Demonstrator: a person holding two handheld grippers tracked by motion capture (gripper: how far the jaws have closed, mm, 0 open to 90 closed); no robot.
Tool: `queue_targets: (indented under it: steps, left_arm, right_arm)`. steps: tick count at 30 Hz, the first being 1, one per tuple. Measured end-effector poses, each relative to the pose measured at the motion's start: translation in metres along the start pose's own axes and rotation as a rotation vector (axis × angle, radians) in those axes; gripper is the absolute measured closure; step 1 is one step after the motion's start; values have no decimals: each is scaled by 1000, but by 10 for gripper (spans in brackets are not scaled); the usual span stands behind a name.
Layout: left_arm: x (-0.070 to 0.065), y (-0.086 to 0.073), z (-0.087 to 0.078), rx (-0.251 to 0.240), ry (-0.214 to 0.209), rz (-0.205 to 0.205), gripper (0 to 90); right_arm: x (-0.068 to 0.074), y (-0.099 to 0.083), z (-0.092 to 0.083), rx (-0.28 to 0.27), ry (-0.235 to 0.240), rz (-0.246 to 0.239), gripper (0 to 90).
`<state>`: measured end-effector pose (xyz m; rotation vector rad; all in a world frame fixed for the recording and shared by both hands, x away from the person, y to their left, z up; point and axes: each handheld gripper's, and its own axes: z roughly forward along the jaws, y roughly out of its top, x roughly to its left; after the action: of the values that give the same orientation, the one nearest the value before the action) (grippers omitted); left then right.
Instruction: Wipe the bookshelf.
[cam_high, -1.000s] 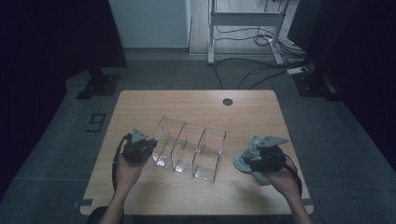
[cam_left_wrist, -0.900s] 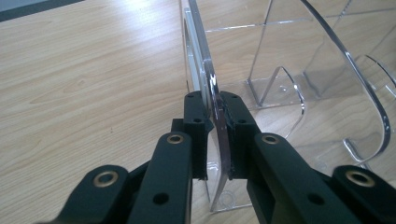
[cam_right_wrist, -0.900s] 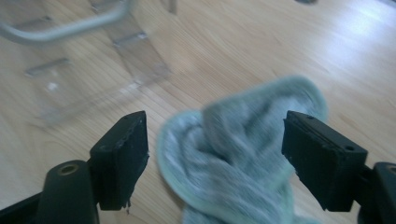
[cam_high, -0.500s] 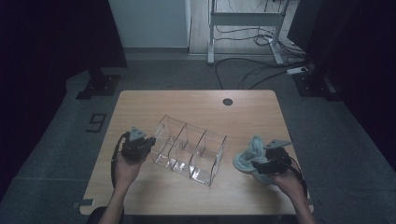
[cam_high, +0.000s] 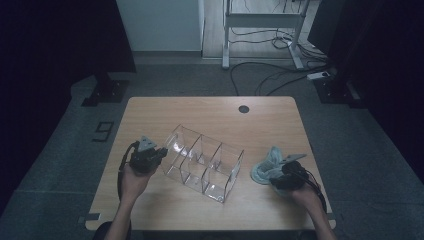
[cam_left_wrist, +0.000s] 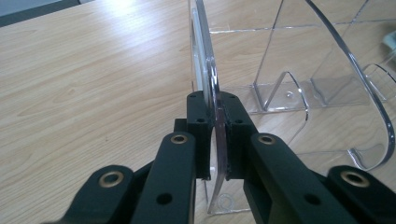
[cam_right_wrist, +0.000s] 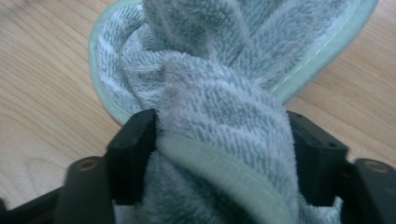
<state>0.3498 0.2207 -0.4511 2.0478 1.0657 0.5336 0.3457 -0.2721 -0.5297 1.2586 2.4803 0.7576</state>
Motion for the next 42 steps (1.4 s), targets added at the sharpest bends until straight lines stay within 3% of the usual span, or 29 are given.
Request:
queue_targets:
  steps: [5, 7, 8, 11, 14, 26, 37, 42]
  left_arm:
    - [0, 0, 1, -7, -21, 4, 842]
    - [2, -1, 1, -20, -30, -12, 822]
    - [2, -1, 1, -26, -30, -21, 756]
    - [3, -1, 1, -29, 0, -25, 681]
    - [5, -3, 1, -33, -8, -38, 641]
    - [1, -2, 5, -44, -27, -43, 829]
    - [-3, -1, 6, -37, 4, -23, 849]
    - [-3, -1, 6, -35, 7, -20, 850]
  right_arm:
    - [0, 2, -3, 22, 19, 17, 504]
    - [1, 2, -4, 22, 23, 15, 522]
    - [1, 2, -4, 21, 22, 15, 526]
    - [3, 3, -6, 15, 10, 8, 528]
    - [4, 3, -10, -2, -6, 8, 528]
    - [15, 13, -40, -161, 0, 1, 527]
    - [28, 26, -68, -326, 57, -14, 526]
    - [39, 35, -73, -375, 93, -47, 526]
